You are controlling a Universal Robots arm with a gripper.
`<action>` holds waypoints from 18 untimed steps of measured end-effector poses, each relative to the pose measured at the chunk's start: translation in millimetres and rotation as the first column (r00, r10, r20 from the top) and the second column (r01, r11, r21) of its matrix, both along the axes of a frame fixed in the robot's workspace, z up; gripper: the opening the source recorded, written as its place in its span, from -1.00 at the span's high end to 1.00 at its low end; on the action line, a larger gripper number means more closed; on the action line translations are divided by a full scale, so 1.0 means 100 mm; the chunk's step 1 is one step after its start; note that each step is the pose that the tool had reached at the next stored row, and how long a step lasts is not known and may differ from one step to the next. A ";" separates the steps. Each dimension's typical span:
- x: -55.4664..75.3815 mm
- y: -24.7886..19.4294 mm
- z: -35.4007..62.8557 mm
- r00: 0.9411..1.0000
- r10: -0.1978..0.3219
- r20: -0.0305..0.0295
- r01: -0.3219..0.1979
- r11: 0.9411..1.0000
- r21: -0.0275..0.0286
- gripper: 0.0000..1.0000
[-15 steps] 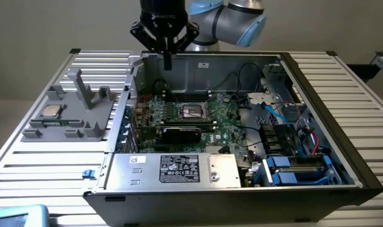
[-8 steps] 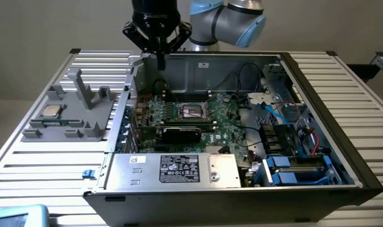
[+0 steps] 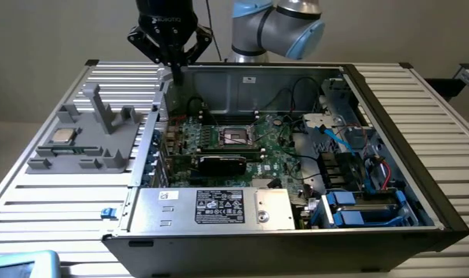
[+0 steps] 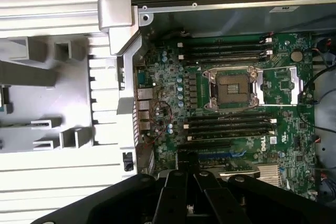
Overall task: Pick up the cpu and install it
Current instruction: 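Reach for the cpu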
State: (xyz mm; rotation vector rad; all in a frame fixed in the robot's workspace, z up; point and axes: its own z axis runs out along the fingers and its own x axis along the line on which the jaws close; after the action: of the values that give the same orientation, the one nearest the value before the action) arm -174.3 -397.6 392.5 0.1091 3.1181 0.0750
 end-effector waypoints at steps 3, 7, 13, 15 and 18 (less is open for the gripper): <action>-0.09 0.001 0.000 1.000 0.000 0.000 0.000 1.000 0.000 0.78; -0.27 0.009 -0.001 1.000 0.000 0.000 0.000 1.000 0.000 0.78; -0.54 0.038 -0.005 1.000 0.001 -0.002 -0.001 1.000 0.000 0.78; -0.62 0.044 -0.006 1.000 0.000 -0.003 0.000 1.000 0.000 0.78; -0.76 0.049 -0.007 1.000 0.001 -0.003 -0.001 1.000 0.000 0.78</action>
State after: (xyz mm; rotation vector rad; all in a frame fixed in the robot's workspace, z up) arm -250.3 -392.7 391.8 0.1081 3.1216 0.0748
